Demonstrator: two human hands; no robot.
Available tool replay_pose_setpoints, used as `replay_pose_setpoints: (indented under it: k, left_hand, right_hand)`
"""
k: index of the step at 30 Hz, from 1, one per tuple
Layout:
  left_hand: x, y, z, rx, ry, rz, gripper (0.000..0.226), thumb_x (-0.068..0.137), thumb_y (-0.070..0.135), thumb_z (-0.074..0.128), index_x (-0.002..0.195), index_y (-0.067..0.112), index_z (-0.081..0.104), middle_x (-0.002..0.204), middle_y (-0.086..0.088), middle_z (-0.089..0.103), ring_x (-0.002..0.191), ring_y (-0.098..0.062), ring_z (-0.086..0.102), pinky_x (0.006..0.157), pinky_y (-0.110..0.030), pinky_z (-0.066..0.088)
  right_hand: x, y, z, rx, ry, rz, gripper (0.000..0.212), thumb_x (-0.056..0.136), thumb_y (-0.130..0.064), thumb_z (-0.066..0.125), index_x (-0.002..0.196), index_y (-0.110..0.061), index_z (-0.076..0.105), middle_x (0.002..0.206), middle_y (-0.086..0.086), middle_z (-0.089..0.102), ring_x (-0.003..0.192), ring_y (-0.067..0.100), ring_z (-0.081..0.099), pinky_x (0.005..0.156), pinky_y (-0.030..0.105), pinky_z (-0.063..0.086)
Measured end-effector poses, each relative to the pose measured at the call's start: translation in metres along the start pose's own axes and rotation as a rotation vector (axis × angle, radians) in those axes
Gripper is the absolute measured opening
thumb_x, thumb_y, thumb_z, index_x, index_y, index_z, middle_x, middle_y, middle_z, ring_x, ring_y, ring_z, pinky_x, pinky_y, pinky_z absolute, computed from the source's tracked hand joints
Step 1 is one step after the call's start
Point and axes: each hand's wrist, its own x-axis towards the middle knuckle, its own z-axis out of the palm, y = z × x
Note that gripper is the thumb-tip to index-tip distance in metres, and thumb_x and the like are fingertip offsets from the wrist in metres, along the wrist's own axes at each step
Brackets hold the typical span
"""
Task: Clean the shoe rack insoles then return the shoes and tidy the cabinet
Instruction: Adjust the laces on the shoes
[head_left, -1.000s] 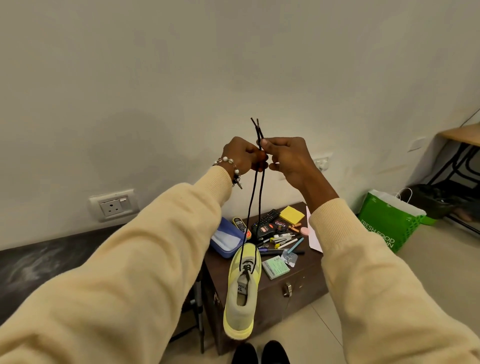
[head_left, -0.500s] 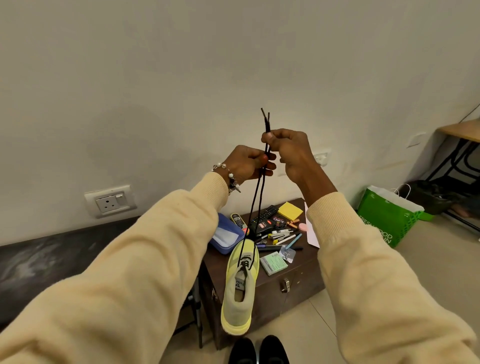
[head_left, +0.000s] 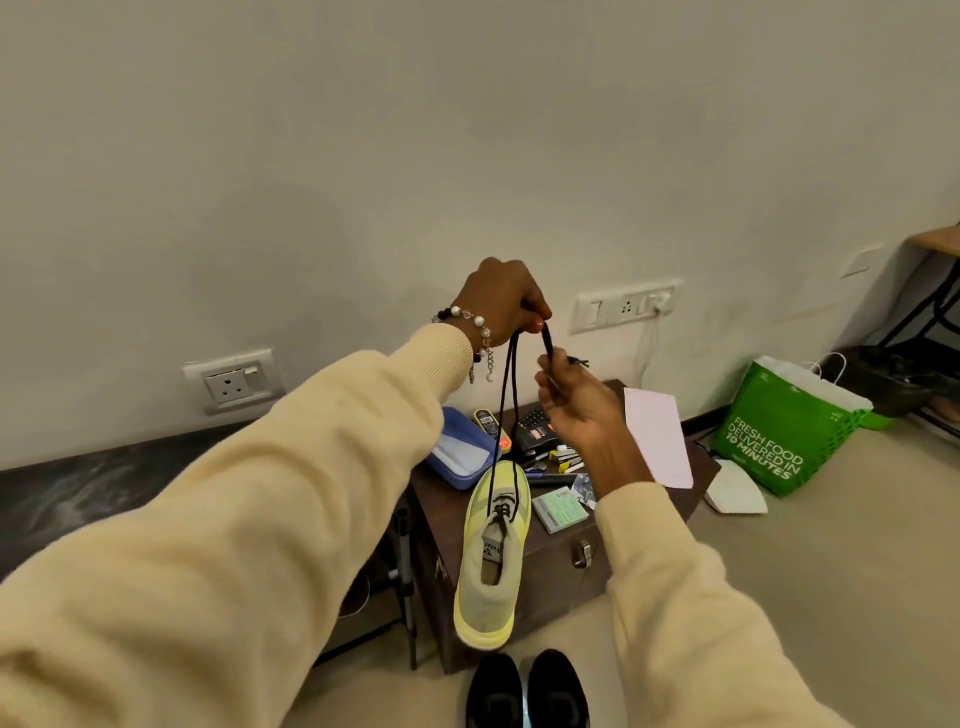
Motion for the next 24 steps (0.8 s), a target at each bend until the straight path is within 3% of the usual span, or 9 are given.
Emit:
replay_pose_setpoints:
  k: [4,6,8,10,12,15,17,20,24]
  left_hand:
    - [0.001,-0.005,0.004,0.228,-0.010,0.077,0.026,0.088,0.016,0.068,0.113,0.017,0.071,0.109,-0.007,0.071,0.109,-0.022,0.060,0.092,-0.033,0.047]
    - [-0.002,-0.016,0.003,0.312,0.020,0.101,0.029,0.092,0.013,0.061,0.120,0.017,0.067,0.113,-0.005,0.069,0.112,-0.023,0.058,0.088,-0.031,0.043]
    - [-0.009,-0.034,0.006,0.307,0.067,0.049,0.027,0.094,0.012,0.058,0.119,0.016,0.068,0.110,-0.005,0.070,0.108,-0.025,0.060,0.082,-0.028,0.041]
    - [-0.020,-0.053,0.019,0.111,0.115,-0.118,0.020,0.091,0.008,0.060,0.106,0.011,0.073,0.098,-0.012,0.072,0.094,-0.029,0.066,0.080,-0.028,0.048]
    - [-0.035,-0.070,0.044,-0.239,0.133,-0.345,0.014,0.089,0.003,0.060,0.094,0.005,0.074,0.089,-0.019,0.072,0.082,-0.035,0.069,0.079,-0.038,0.057]
    - [-0.057,-0.072,0.090,-0.622,0.051,-0.551,0.020,0.093,0.004,0.054,0.079,0.010,0.066,0.099,-0.021,0.071,0.096,-0.034,0.068,0.086,-0.043,0.055]
    - [-0.065,-0.060,0.116,-0.949,0.068,-0.627,0.029,0.096,-0.002,0.043,0.073,0.012,0.055,0.104,-0.021,0.068,0.099,-0.030,0.065,0.078,-0.031,0.053]
    - [-0.069,-0.042,0.135,-1.322,0.047,-0.673,0.025,0.098,-0.004,0.034,0.081,0.005,0.050,0.092,-0.020,0.067,0.077,-0.027,0.069,0.056,-0.023,0.053]
    - [-0.065,-0.043,0.138,-1.361,-0.019,-0.664,0.022,0.100,0.001,0.037,0.085,0.004,0.053,0.072,-0.014,0.067,0.053,-0.020,0.066,0.049,-0.026,0.053]
  right_hand:
    - [0.005,0.033,0.016,-0.063,-0.095,0.014,0.010,0.090,-0.019,0.063,0.097,-0.012,0.062,0.103,0.011,0.072,0.100,0.021,0.068,0.082,0.033,0.046]
    - [0.006,0.030,0.022,-0.126,-0.185,0.026,0.013,0.093,-0.021,0.058,0.097,-0.009,0.059,0.099,0.014,0.072,0.089,0.023,0.071,0.069,0.030,0.048]
    - [0.007,0.018,0.022,-0.304,-0.169,-0.035,0.011,0.093,-0.016,0.058,0.095,-0.006,0.062,0.085,0.010,0.072,0.077,0.022,0.068,0.070,0.031,0.050]
    - [0.009,0.004,0.020,-0.500,-0.134,-0.153,0.013,0.090,-0.007,0.061,0.096,0.004,0.065,0.080,0.012,0.068,0.068,0.021,0.064,0.074,0.030,0.051]
    - [0.010,-0.008,0.021,-0.682,-0.139,-0.255,0.020,0.087,0.001,0.063,0.100,0.016,0.062,0.080,0.017,0.064,0.062,0.019,0.062,0.063,0.023,0.055]
    - [0.012,-0.014,0.023,-0.939,-0.182,-0.322,0.017,0.085,0.001,0.065,0.096,0.013,0.065,0.082,0.020,0.065,0.062,0.018,0.062,0.061,0.023,0.055]
    - [0.015,-0.013,0.021,-1.025,-0.196,-0.331,0.013,0.085,-0.002,0.067,0.094,0.007,0.068,0.086,0.023,0.068,0.069,0.021,0.064,0.072,0.033,0.056]
    - [0.024,-0.011,0.012,-1.023,-0.152,-0.344,0.013,0.085,-0.005,0.067,0.092,0.007,0.069,0.083,0.024,0.069,0.069,0.024,0.061,0.074,0.037,0.055]
    - [0.032,-0.011,-0.010,-0.783,-0.074,-0.299,0.012,0.086,-0.003,0.066,0.093,0.007,0.067,0.068,0.012,0.062,0.056,0.017,0.056,0.059,0.028,0.050]
